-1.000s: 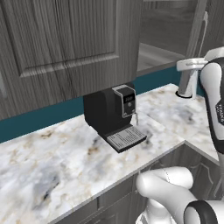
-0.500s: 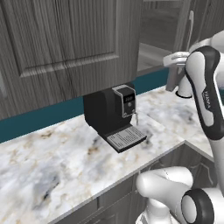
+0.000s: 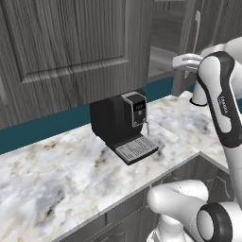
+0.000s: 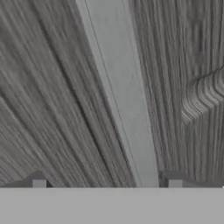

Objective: Close all open cabinet doors.

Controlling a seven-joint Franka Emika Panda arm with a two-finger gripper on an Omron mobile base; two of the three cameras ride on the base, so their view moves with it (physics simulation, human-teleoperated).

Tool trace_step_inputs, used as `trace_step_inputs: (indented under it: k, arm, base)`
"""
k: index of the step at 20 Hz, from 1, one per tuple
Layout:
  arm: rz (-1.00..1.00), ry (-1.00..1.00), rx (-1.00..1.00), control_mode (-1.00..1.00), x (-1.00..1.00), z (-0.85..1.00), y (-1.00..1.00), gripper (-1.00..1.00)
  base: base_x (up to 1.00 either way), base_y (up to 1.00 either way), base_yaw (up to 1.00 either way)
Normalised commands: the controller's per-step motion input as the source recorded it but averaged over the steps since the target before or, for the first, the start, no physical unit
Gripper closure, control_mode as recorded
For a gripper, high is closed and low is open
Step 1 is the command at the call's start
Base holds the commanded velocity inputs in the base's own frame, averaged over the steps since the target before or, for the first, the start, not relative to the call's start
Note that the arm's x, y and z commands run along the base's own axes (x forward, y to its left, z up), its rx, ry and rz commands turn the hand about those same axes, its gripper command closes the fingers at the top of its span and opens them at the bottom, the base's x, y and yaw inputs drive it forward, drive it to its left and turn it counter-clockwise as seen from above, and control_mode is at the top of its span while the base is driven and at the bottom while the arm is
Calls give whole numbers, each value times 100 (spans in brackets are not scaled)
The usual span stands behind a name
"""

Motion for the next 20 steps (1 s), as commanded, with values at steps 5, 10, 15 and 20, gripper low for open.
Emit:
trace_step_inputs:
  k: [5,10,15,20]
  arm:
    - [0,-8,7,-100,50,-6,4,-100]
    - [-1,-1,0,-100,46,0,29,-100]
    - [-1,0,0,-100,48,1,32,-100]
    - [0,-3,4,-100,40,1,6,-100]
  base:
    - [0,0,0]
    - [0,0,0]
    - [0,0,0]
    - [0,0,0]
